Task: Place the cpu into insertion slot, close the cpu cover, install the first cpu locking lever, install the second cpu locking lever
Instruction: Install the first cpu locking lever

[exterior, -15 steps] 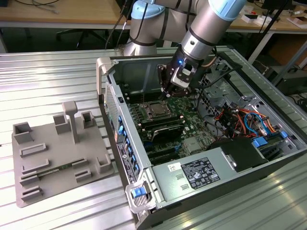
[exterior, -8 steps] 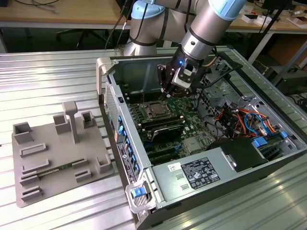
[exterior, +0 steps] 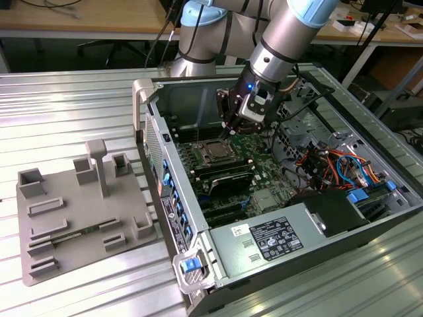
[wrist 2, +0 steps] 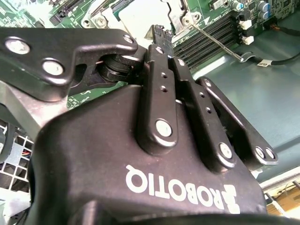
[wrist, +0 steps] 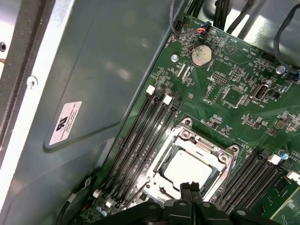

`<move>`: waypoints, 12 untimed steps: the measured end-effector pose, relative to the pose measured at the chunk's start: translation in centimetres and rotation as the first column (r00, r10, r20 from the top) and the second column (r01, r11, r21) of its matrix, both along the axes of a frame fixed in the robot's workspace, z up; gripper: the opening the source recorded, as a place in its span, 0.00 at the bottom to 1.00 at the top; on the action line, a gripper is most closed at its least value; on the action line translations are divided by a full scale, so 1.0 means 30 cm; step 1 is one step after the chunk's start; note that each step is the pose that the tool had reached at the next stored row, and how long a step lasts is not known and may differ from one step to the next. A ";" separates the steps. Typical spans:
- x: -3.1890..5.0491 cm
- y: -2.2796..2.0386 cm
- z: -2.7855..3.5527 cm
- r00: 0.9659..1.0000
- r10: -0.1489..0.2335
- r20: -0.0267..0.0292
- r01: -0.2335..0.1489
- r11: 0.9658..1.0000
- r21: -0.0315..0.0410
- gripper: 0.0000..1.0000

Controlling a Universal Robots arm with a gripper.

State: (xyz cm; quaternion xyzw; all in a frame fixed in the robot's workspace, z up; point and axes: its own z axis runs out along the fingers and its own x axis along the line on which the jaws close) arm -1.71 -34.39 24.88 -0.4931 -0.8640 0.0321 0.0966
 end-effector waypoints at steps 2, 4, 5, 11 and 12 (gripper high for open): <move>0.000 0.000 0.000 1.000 0.008 0.000 -0.008 1.000 0.000 0.11; 0.000 0.000 0.000 1.000 0.017 0.000 -0.017 1.000 0.000 0.11; 0.000 0.000 0.000 1.000 0.021 0.000 -0.021 1.000 0.000 0.11; 0.000 0.000 0.000 0.995 0.098 0.000 -0.098 0.995 0.002 0.11; 0.001 0.000 0.000 0.994 0.110 0.000 -0.110 0.994 0.002 0.11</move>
